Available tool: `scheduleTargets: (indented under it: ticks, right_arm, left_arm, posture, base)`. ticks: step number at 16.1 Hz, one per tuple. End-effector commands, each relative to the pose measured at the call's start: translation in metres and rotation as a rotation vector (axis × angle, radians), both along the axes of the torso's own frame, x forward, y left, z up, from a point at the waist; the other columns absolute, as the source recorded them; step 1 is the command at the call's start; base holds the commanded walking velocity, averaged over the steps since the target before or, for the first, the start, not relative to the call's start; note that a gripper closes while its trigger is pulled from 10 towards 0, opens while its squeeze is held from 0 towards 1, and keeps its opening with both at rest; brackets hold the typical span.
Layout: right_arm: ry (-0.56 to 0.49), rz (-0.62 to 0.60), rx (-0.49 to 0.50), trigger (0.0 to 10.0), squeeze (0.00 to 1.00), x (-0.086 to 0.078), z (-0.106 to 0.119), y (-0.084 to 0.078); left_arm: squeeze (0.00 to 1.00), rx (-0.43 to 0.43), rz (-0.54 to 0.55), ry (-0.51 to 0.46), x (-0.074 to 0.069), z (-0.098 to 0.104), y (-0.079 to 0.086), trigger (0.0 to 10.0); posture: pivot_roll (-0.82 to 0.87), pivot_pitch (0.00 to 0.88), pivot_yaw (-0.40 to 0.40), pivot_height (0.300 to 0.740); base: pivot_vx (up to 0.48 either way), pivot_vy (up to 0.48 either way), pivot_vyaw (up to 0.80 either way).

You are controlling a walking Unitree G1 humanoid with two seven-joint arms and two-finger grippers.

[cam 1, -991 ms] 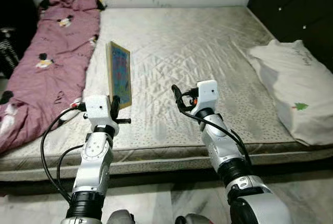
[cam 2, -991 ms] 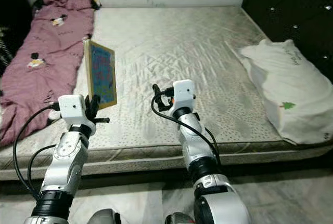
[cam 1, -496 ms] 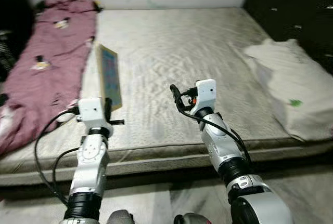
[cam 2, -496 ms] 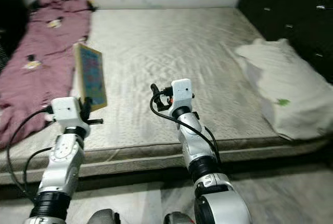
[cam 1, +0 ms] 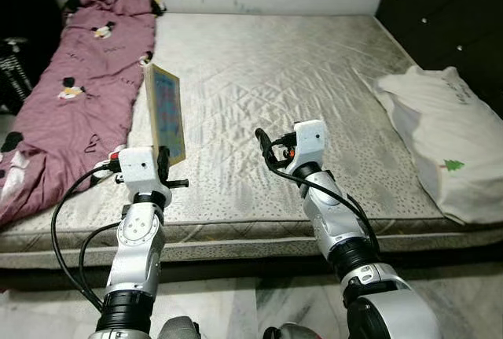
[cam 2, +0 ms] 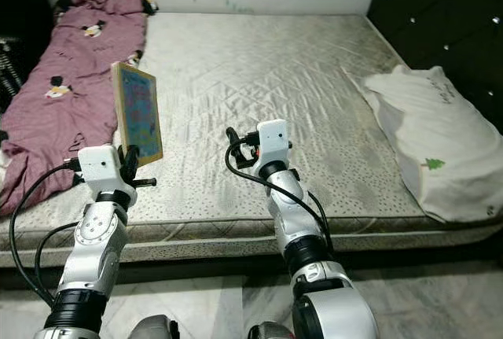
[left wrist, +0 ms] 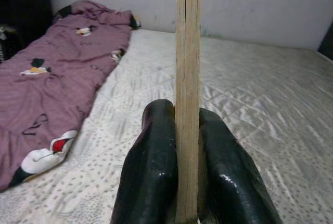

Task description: Clean up the room

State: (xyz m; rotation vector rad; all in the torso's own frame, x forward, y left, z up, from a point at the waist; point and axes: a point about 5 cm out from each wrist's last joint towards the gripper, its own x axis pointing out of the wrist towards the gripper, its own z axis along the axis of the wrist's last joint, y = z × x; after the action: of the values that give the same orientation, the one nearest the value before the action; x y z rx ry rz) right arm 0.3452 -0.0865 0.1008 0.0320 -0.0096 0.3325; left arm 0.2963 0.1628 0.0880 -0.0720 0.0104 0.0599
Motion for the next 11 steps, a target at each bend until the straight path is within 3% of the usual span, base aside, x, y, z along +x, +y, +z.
scheduleTargets:
  ticks: [1,7,11]
  right_arm:
    - [-0.006,0.018,-0.018,10.0,0.00,0.0025,0.0031,0.0017]
    - [-0.022,0.039,-0.043,10.0,0.00,0.0026,0.0048,0.0039]
    - [-0.021,0.040,-0.046,10.0,0.00,0.0039,0.0053,0.0022]
  left_arm:
    - [0.00,-0.002,-0.012,-0.058,0.0038,0.0109,-0.0033,10.0]
    - [0.00,-0.026,-0.024,-0.097,0.0037,0.0151,-0.0056,10.0]
    - [0.00,-0.038,-0.023,-0.097,0.0047,0.0151,-0.0070,10.0]
  posture:
    - [0.08,0.000,-0.043,0.740]
    - [0.08,0.000,-0.047,0.740]
    - [0.08,0.000,-0.056,0.740]
  base:
    - [0.000,0.000,0.00]
    - [0.000,0.000,0.00]
    - [0.260,0.000,0.00]
